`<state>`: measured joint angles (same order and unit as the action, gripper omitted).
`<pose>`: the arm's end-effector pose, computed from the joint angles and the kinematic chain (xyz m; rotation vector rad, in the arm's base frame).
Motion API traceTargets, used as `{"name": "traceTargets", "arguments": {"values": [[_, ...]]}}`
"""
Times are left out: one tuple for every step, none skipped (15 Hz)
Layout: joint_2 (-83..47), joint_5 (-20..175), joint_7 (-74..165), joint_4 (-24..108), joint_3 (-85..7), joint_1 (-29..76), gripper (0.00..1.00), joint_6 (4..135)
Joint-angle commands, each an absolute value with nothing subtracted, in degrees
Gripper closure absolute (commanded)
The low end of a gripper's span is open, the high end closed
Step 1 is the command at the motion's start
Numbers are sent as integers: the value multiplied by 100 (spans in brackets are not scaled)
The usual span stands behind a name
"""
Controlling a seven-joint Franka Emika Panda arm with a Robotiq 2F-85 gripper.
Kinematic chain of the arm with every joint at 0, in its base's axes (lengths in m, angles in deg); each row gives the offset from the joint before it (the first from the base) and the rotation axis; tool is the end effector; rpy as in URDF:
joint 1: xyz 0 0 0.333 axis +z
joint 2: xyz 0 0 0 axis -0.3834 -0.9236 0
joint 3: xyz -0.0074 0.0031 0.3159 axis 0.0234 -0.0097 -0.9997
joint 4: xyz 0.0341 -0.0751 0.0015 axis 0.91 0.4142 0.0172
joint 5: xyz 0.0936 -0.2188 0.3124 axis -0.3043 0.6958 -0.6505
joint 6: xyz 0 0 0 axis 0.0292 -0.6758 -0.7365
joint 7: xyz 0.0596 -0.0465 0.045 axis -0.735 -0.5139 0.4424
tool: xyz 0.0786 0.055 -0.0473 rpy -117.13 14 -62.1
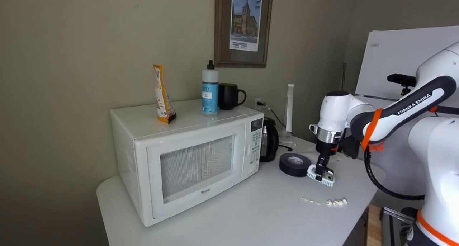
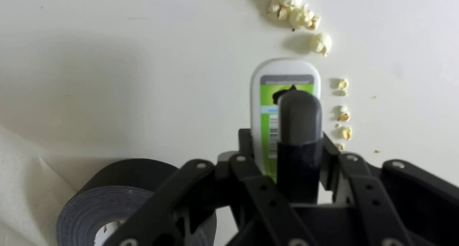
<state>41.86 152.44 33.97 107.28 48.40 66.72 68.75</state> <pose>0.3001 -0.2000 0.2165 3.0383 0.0681 0.0674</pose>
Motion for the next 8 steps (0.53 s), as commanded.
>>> {"name": "traceTargets", "arguments": {"values": [[4186,15244,3394,10719,4840,6710,57,6875],[4173,15080,3020,10715,4705,6762,82,6837],[4185,14833,2815,10715,4570,6795,82,6724],[4141,14503,2411,10715,4322,6856,82,6573],[3618,13940,2160,10716,4073,6910,82,6926],[3481,13491,1936,10708,3833,6955,82,6944],[3202,13051,1688,10657,3581,7026,82,7059],[2996,12606,1524,10609,3322,7039,82,7083]]}}
